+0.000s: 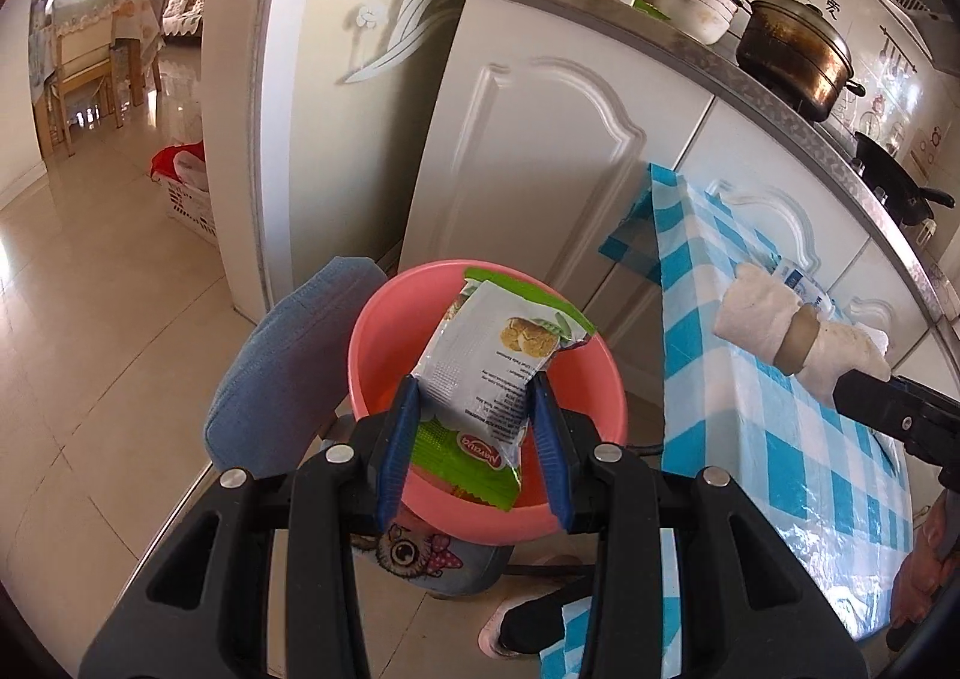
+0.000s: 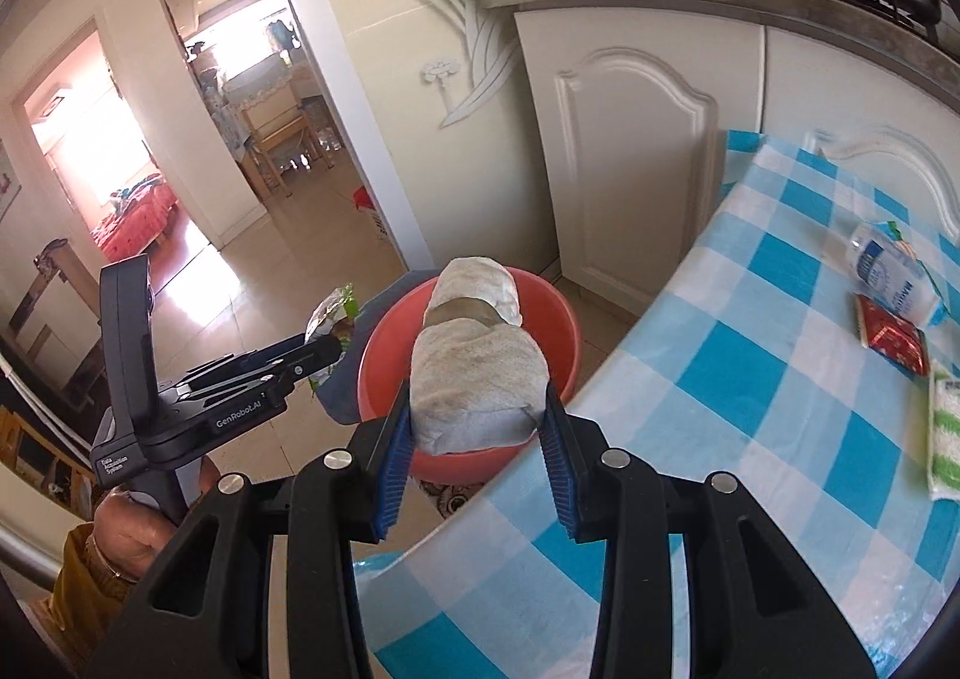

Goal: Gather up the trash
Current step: 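Carry the green packet and white cloth over the pink bucket, open both tools, then move both open tools from the bucket back over the table items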

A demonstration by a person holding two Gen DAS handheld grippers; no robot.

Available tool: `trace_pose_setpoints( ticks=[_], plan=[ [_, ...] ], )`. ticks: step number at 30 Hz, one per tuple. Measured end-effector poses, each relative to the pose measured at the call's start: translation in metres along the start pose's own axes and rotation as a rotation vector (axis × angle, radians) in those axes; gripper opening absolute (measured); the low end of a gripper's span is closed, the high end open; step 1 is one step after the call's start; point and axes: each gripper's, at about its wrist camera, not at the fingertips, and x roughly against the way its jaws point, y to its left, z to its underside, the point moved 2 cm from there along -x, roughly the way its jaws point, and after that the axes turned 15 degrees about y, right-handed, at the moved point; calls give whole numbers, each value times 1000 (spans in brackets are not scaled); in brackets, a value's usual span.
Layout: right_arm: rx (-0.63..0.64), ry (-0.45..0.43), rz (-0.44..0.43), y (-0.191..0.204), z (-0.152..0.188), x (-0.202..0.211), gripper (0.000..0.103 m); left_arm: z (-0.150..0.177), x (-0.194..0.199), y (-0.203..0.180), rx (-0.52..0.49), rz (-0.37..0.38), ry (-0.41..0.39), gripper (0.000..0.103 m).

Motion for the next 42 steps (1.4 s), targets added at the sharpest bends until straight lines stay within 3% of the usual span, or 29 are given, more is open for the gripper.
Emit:
trace_pose_setpoints(
  ticks=[11,23,26,28,30,32,39,42],
  plan=[
    [60,76,-6,13,-39,-55,41,-23,-35,7,24,-13,39,39],
    [66,155,7,13,-44,-98,41,-29,-79,12,42,-21,116,39],
    [55,164,11,11,-43,-104,45,-28,-88,15,51,-23,135,39],
    [41,167,14,8,-43,-107,55,-26,-96,17,61,-26,156,41],
    [16,148,13,3,-42,-106,64,-24,-102,20,75,-23,175,52],
    [-9,123,-6,-1,-38,-100,72,-20,-101,21,94,-21,161,73],
    [-86,-16,-32,-15,-21,-57,89,-4,-76,24,132,33,58,91],
    [-106,-57,-49,-20,-10,-40,90,5,-60,28,162,52,12,94]
  ],
)
